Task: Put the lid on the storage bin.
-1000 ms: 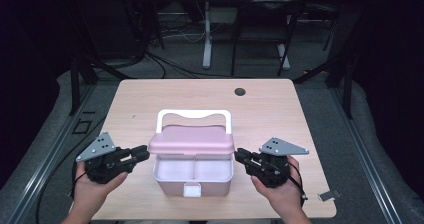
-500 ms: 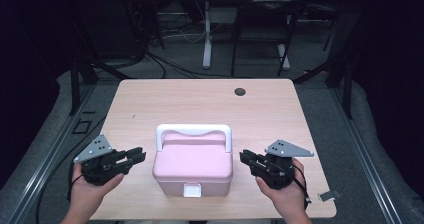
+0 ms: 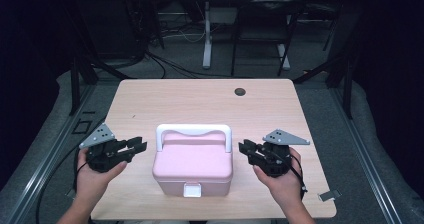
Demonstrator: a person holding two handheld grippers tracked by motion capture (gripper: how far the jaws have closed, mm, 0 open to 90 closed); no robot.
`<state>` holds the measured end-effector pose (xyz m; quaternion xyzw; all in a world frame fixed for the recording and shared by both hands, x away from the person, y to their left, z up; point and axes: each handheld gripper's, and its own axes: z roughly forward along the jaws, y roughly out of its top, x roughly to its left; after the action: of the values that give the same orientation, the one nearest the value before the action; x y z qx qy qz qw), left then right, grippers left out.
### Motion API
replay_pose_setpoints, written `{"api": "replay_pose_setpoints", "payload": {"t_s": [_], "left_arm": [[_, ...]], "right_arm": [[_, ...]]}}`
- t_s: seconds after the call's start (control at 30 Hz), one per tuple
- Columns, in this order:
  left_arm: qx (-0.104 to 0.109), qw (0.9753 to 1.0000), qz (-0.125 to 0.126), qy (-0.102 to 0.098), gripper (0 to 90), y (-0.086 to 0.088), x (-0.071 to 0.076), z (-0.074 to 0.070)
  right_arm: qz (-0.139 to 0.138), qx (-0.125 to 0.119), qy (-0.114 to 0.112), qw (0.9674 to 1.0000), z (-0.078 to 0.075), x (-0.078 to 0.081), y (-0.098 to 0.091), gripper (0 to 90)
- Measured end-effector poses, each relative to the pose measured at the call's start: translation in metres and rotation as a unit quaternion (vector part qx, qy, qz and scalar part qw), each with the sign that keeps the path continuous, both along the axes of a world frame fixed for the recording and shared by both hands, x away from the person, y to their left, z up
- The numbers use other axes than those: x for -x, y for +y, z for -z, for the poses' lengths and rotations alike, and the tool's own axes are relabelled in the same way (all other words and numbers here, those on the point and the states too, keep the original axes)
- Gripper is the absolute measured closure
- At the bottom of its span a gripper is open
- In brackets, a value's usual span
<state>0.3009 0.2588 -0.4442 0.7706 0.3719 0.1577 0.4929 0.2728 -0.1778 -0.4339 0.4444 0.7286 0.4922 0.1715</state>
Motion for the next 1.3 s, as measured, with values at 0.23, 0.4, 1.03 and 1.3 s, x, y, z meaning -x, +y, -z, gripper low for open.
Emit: {"api": "replay_pose_setpoints", "payload": {"t_s": [0.23,0.4,1.03,1.3], "left_arm": [[0.004,0.9995,-0.030,0.009,63.8,0.010,-0.016,0.009],[0.004,0.9988,-0.045,0.021,62.4,0.016,-0.022,0.021],[-0.032,0.9960,-0.074,0.037,55.3,0.031,-0.030,0.068],[-0.044,0.9952,-0.072,0.049,54.6,0.029,-0.031,0.081]], "right_arm": [[0.023,-0.010,0.000,0.9997,0.004,-0.018,-0.007,68.8],[0.038,-0.018,0.009,0.9991,0.013,-0.028,-0.011,66.1],[0.103,0.013,0.015,0.9944,0.064,-0.039,-0.028,60.6],[0.104,0.024,0.026,0.9939,0.084,-0.043,-0.030,58.8]]}}
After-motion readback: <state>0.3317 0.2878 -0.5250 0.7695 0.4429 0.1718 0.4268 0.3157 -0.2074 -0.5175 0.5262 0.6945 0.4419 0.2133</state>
